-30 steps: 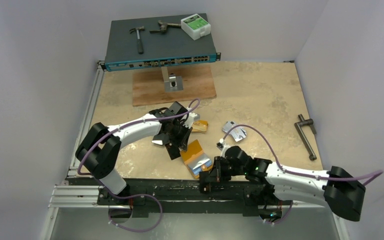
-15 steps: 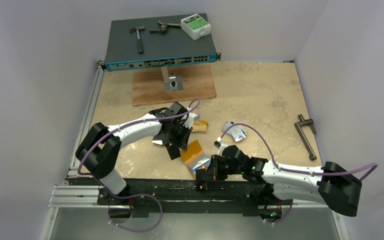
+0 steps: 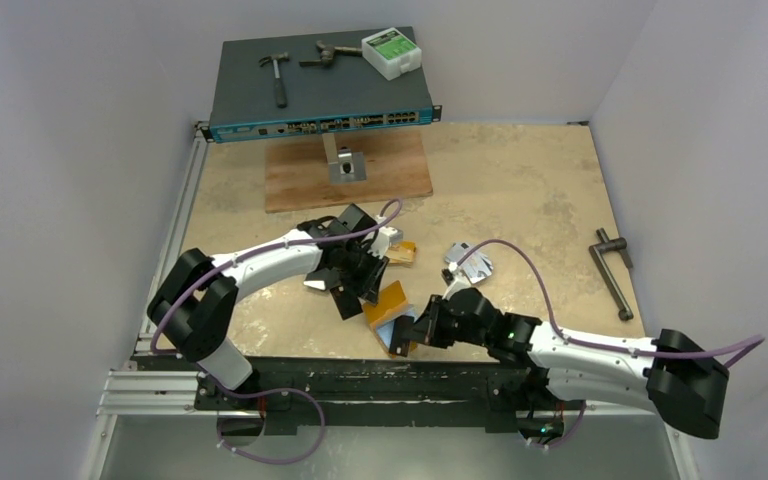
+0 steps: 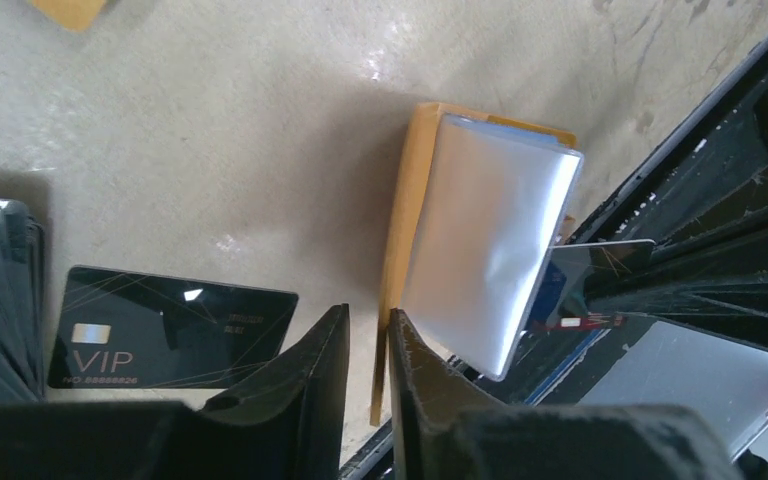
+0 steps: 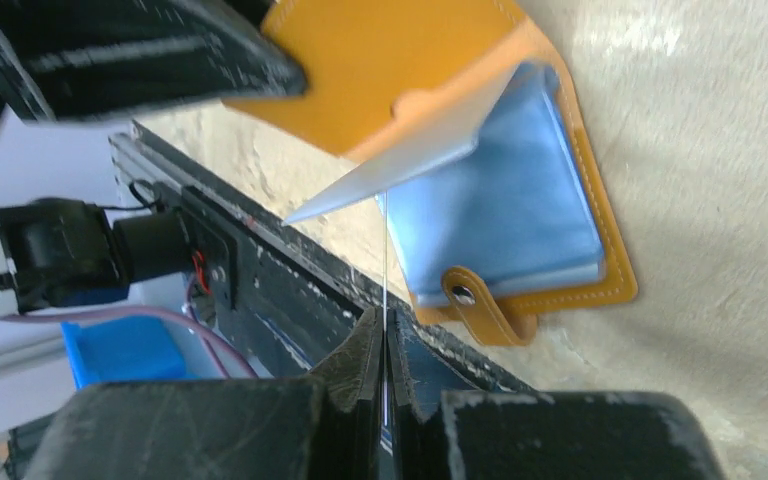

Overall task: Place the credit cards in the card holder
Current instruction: Open the card holder at the corner of the board.

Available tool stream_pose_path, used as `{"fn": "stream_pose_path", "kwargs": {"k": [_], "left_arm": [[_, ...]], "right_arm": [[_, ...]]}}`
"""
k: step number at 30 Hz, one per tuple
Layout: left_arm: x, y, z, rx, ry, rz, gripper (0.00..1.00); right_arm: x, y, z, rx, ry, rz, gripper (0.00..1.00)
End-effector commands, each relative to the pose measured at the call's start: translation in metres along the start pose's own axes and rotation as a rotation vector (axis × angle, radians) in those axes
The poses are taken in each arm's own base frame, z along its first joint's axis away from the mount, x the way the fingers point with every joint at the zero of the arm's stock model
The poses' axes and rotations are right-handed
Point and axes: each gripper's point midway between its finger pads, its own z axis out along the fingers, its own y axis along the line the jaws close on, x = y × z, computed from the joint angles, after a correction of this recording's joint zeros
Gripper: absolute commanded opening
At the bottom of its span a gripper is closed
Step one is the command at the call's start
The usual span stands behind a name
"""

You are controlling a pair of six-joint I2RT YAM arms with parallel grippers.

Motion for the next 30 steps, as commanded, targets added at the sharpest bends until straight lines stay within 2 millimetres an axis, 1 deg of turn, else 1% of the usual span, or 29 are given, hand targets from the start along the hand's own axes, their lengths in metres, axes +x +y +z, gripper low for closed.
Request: {"fn": "stream_pose_path", "kwargs": {"k": [1,3,6,9,14,20,25,30], "left_arm": [[-0.007,-0.018,-0.007,0.058,-0.038,0.065,0.25],[-0.006,-0.019,-0.007,0.063,-0.035,0.063,0.3],[-0.006,-0.018,-0.007,0.061,-0.04,0.058,0.33],[-0.009,-0.016,-0.009,0.063,-0.05,0.037,0.36],[-0.011,-0.012,-0.009,0.072,-0.052,0.004,0.38],[-0.017,0.0,-0.016,0.08,-0.075,-0.063,0.41],[-0.021,-0.003,-0.023,0.149,-0.099,-0.108,0.44],[-0.02,-0.011,-0.022,0.212,-0.087,-0.109,0.46]], "right_arm": [[-0.034,0.022,0.006,-0.015,-0.129,0.002,0.0],[-0.03,0.026,0.015,-0.012,-0.086,-0.022,0.0],[-0.027,0.029,0.024,-0.008,-0.059,-0.049,0.0],[-0.028,0.027,0.028,-0.011,-0.061,-0.05,0.0],[-0.031,0.023,0.033,-0.008,-0.071,-0.048,0.0],[-0.025,0.024,0.042,-0.026,-0.034,-0.067,0.0],[-0.018,0.018,0.054,-0.028,-0.001,-0.075,0.0],[-0.014,0.011,0.062,-0.022,0.018,-0.074,0.0]]}}
